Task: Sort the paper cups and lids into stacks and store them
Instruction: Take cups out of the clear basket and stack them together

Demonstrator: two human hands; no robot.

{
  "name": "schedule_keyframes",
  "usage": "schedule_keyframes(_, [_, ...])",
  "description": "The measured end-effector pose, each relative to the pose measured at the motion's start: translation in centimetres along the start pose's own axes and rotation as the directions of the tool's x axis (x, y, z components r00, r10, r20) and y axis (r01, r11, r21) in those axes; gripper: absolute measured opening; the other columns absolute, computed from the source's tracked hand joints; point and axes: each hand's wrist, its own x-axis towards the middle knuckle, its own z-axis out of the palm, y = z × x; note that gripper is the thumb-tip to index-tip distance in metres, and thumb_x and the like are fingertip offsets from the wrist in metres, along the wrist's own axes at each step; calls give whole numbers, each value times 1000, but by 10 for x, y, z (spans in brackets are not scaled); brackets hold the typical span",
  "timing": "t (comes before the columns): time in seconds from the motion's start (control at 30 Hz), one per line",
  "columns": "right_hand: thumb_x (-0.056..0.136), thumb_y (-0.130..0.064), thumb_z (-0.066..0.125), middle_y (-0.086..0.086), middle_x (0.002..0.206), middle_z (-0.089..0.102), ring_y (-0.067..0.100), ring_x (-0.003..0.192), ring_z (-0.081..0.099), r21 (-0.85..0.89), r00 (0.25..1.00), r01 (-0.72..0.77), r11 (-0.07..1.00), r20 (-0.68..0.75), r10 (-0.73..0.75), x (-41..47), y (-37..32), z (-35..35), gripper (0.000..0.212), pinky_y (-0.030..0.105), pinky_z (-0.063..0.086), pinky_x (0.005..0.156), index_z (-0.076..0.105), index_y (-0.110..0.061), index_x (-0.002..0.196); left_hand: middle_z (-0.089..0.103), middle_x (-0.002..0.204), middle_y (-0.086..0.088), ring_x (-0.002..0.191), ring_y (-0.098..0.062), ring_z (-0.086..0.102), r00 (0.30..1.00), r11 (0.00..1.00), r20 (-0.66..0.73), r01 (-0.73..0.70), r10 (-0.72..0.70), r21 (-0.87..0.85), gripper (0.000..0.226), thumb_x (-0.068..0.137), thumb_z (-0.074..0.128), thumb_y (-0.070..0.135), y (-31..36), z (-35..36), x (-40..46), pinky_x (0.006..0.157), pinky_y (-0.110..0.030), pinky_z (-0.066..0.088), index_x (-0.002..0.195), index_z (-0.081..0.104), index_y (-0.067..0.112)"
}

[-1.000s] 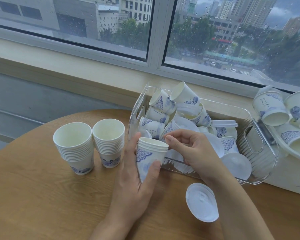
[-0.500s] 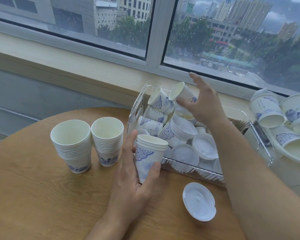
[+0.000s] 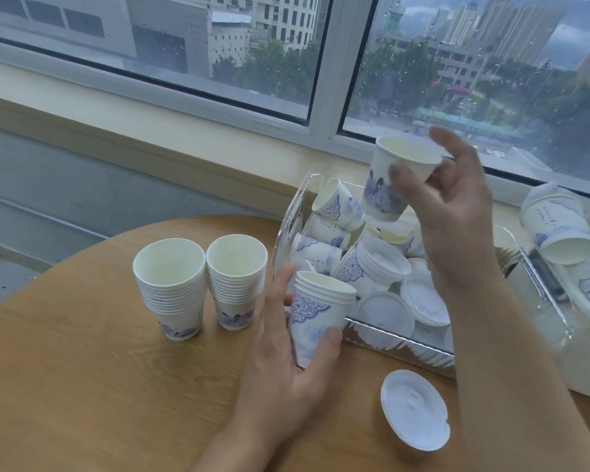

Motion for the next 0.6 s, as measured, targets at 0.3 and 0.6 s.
schedule_keyframes(0.3, [81,-31,75,-4,118,76,7,105,73,92,916,-220,971,363,173,-52,2,7,62,20,56,89,61,-25,141,60,144,13,129,-10,58,999,999,11,-30,30,-12,77,91,68,51,3,-1,0,100,-16,46,158,30,40])
schedule_keyframes(0.6, [81,-40,77,-6,119,77,8,109,73,-69,832,-248,966,496,249,-54,21,-2,57,18,54,92,69,-24,135,62,135,16,115,-18,69,999,999,-11,-47,47,-24,79,89,69,49,2,0,0,97,-42,57,158,32,41])
